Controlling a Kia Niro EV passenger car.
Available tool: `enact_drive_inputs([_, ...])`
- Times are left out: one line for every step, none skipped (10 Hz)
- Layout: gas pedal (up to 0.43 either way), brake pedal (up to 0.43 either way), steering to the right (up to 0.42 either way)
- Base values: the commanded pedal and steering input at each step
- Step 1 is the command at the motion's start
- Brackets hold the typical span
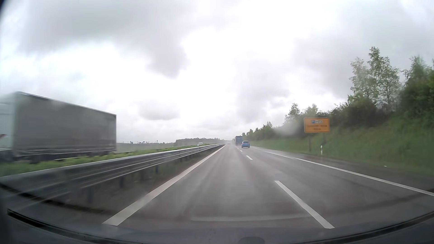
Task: Follow the waypoints while adhering to traffic rules and regulations
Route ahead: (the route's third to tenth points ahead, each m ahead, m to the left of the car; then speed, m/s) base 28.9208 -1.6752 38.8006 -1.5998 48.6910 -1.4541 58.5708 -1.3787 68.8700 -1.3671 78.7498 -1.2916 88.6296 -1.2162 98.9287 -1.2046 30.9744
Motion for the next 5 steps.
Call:
enact_drive_inputs([0.311, 0.0, -0.002])
enact_drive_inputs([0.311, 0.0, -0.002])
enact_drive_inputs([0.311, 0.0, -0.002])
enact_drive_inputs([0.311, 0.0, -0.002])
enact_drive_inputs([0.311, 0.0, -0.002])
